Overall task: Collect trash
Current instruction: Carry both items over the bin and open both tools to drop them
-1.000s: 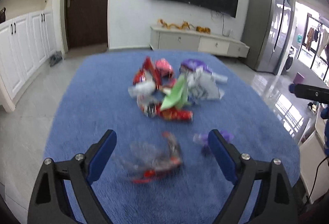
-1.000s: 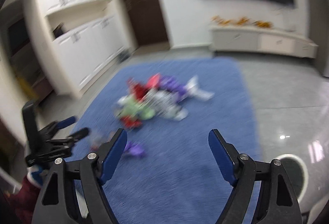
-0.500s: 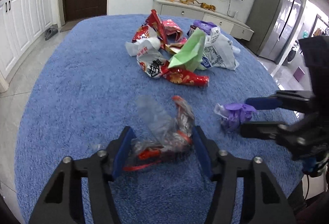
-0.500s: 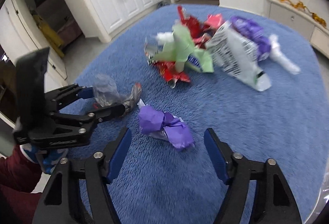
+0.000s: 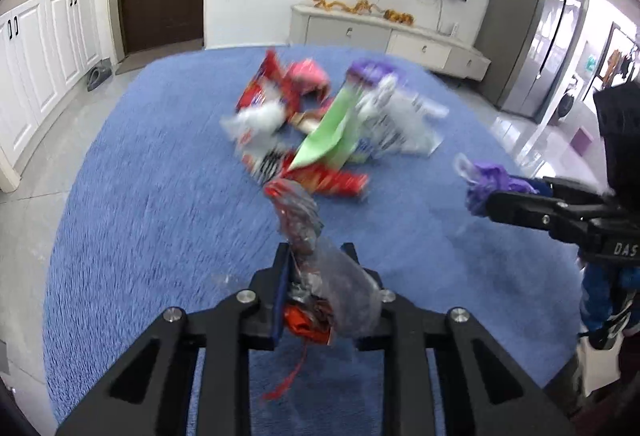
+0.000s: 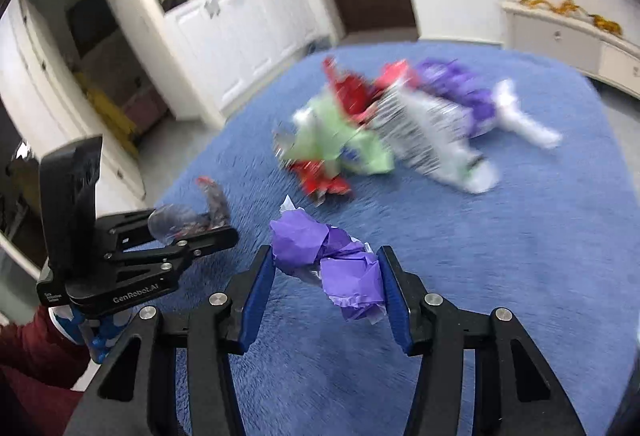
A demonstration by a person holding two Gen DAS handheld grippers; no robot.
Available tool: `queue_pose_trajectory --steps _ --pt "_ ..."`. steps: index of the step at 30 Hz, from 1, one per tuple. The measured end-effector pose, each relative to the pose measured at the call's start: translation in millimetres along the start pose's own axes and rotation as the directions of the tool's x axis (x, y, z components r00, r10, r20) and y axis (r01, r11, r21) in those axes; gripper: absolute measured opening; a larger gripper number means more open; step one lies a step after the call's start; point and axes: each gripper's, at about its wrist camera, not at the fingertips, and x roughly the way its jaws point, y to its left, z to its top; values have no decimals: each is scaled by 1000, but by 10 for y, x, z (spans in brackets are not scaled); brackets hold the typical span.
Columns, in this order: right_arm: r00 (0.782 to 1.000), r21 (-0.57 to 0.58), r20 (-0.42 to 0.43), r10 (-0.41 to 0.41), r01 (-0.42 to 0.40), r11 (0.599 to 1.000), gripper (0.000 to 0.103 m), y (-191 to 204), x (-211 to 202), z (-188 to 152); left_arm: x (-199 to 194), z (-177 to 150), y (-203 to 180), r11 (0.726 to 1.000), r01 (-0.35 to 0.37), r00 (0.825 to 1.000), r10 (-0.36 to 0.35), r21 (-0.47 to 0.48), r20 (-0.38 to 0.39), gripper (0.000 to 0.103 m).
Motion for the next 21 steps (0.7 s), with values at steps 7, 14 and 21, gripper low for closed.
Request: queue_pose_trajectory --steps 7,14,21 --pt "974 134 185 -132 108 985 51 -602 -1081 -72 -237 615 -645 992 97 991 -103 75 80 22" --pt "861 303 302 -410 321 897 51 -1336 -2163 -332 -242 1334 -1926 939 247 956 -276 238 97 22" --pt "756 539 211 -619 439 719 52 -2269 -2680 -1000 335 1425 -3356 846 369 923 -381 384 -48 22"
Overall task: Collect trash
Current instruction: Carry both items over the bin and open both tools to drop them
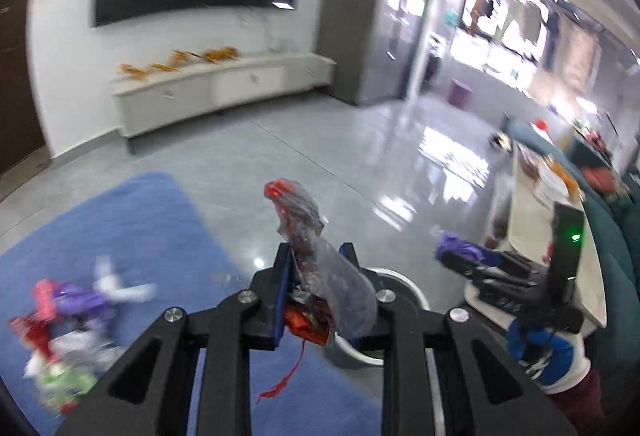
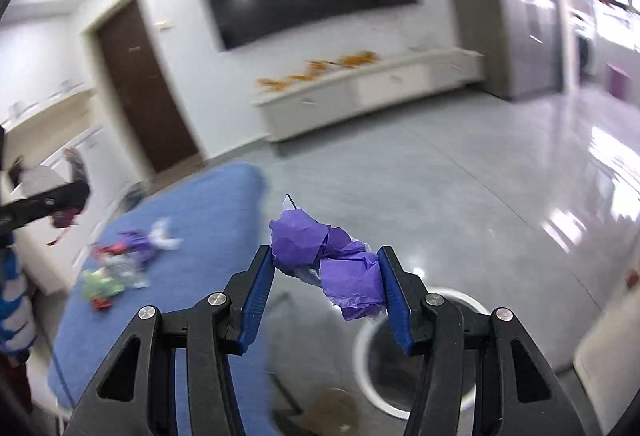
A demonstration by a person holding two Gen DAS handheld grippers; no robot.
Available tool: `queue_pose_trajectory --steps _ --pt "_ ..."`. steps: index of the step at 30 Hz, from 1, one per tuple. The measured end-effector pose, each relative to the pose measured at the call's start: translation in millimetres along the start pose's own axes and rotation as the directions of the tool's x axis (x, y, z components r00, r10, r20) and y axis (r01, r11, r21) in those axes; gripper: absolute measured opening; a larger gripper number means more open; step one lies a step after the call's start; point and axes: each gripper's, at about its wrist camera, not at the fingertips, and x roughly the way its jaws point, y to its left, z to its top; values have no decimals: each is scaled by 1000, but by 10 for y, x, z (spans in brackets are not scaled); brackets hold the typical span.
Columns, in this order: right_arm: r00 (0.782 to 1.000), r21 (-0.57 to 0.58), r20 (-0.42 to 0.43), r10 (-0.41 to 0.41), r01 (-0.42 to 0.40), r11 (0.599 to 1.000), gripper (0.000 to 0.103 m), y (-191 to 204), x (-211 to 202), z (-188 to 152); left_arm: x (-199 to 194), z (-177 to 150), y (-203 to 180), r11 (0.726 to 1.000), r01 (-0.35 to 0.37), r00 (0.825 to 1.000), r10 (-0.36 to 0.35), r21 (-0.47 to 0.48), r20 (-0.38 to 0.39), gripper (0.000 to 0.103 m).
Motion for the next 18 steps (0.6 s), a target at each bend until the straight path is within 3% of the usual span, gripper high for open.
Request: queue_pose_trajectory --steps 6,11,14,17,18 --pt "989 98 -115 -96 108 989 53 -671 565 -266 1057 107 -559 995 92 984 -86 29 -153 24" --pt "971 158 -199 -135 167 973 55 -1023 880 -517 1772 50 -694 978 201 937 -211 -64 -280 26" --pt "956 185 -245 -159 207 961 66 -1219 1004 -650 2029 8 -757 965 238 908 -260 -106 -328 37" --pt "943 196 -276 -186 244 950 72 -1312 1124 -761 2146 -47 -797 958 256 892 -286 -130 -350 56" --pt "940 204 -283 -188 251 946 72 -1348 1151 -809 2152 -71 -796 956 261 890 -293 -136 -351 56"
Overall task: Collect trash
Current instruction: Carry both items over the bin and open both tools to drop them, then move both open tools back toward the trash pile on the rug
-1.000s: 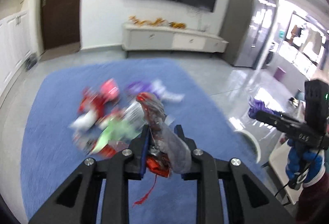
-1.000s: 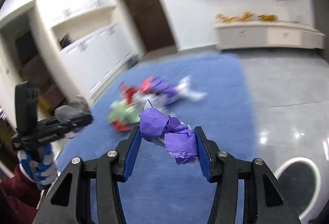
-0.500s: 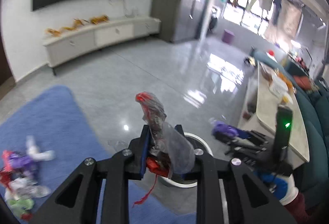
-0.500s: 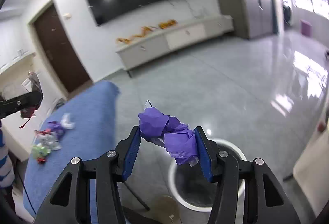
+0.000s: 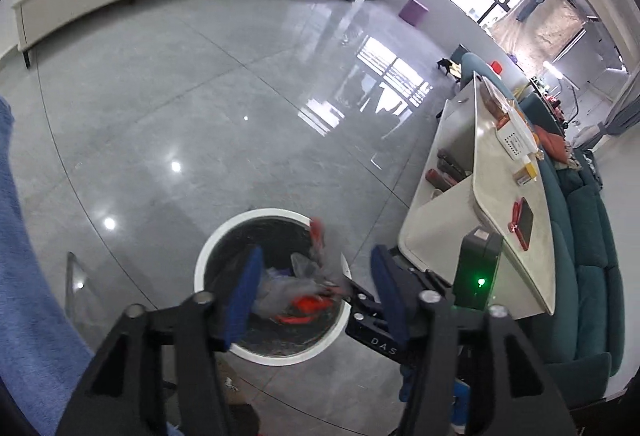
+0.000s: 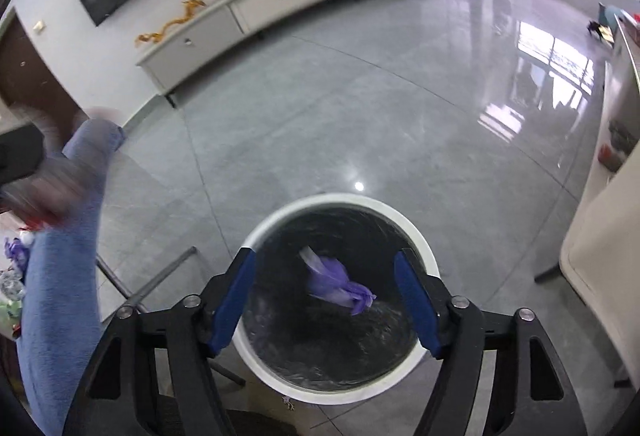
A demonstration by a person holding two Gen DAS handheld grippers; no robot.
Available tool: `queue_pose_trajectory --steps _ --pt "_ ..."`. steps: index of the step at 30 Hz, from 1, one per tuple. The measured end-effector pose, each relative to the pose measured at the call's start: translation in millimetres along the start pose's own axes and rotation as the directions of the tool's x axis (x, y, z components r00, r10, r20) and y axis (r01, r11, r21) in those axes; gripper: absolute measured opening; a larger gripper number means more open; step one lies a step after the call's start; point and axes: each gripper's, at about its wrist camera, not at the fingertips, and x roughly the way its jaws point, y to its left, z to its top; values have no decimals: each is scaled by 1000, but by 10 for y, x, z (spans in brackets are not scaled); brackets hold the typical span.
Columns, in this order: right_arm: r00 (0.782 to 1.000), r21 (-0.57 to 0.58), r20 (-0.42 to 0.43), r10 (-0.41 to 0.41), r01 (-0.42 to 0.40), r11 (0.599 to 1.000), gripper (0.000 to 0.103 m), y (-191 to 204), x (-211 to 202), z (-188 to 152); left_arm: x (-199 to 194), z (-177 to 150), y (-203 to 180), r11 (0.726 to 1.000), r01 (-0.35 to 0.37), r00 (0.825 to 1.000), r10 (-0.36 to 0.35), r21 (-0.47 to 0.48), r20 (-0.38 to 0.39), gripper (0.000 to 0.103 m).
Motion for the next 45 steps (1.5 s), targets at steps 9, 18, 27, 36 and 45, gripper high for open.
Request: queue_pose_trajectory --steps 9,18,27,36,45 --pt "1000 36 7 -2 2 999 72 -81 -108 -72 -297 -78 67 999 -45 997 44 11 70 56" --pt "990 -10 134 44 -43 999 71 148 -833 48 -1425 -286 206 978 -208 930 197 4 311 56" --pt "953 -186 261 155 -108 977 67 905 -1707 128 -3112 -923 786 912 -373 767 405 -169 498 56" --pt "883 -429 321 344 -189 883 62 2004 -2521 186 -4756 -1784 1297 759 -531 509 641 -376 575 56" --pt "823 -589 249 511 -291 754 61 3001 -2821 212 -5522 -2343 1826 624 -574 352 772 -530 529 56"
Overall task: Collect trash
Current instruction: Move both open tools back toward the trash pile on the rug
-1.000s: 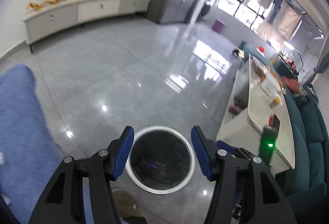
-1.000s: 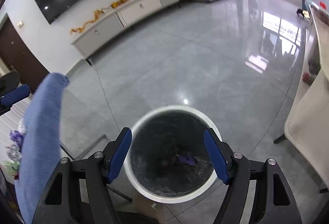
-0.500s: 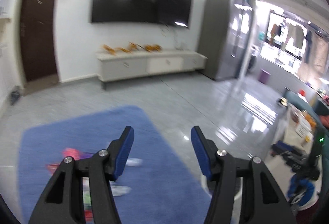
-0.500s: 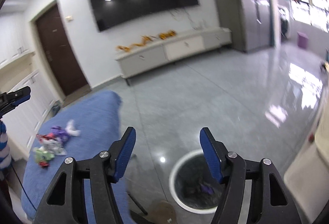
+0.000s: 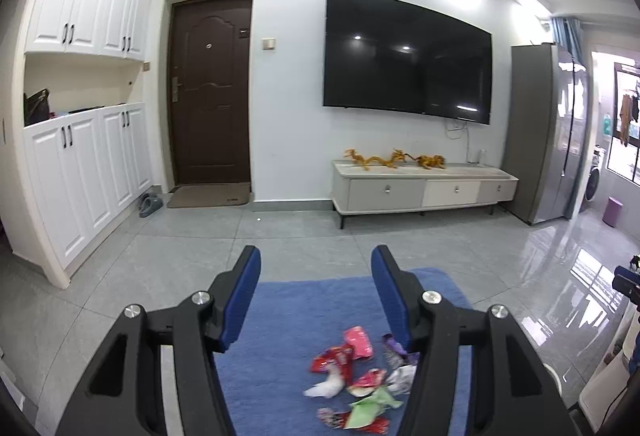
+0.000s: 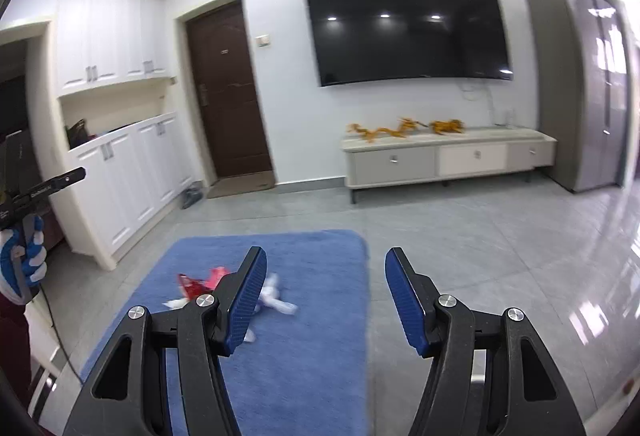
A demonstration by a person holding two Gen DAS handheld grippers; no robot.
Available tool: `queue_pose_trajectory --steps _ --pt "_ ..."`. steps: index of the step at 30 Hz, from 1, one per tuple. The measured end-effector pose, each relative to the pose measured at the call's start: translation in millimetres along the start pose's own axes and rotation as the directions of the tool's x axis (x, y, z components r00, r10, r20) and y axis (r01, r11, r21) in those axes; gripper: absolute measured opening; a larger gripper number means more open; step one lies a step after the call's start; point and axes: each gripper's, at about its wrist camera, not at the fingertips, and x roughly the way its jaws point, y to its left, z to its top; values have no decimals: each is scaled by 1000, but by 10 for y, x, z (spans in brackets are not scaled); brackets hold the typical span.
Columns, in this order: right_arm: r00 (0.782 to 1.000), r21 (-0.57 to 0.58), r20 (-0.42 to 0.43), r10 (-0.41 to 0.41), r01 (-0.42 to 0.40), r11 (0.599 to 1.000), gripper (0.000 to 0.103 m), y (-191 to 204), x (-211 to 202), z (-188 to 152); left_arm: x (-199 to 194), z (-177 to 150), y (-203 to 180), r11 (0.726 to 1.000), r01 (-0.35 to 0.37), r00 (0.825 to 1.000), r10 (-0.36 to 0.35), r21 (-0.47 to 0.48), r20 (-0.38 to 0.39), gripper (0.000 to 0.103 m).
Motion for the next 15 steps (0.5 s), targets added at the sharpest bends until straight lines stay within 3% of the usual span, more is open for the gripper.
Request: queue_pose_trajectory --steps 4,8,12,15 --pt "998 -35 -43 55 -56 998 61 262 317 32 184 -295 214 998 47 997 -49 -36 -58 56" --pt "986 -60 -132 98 -107 993 61 480 770 -91 479 -762 264 993 104 980 -111 -54 -167 55" --pt "960 -54 -242 140 -158 986 61 631 1270 -339 885 -1462 277 975 171 928 -207 -140 -309 52" --pt "930 -43 -320 181 -206 978 61 759 1652 -553 1121 -1866 301 962 183 887 -250 -202 -387 48"
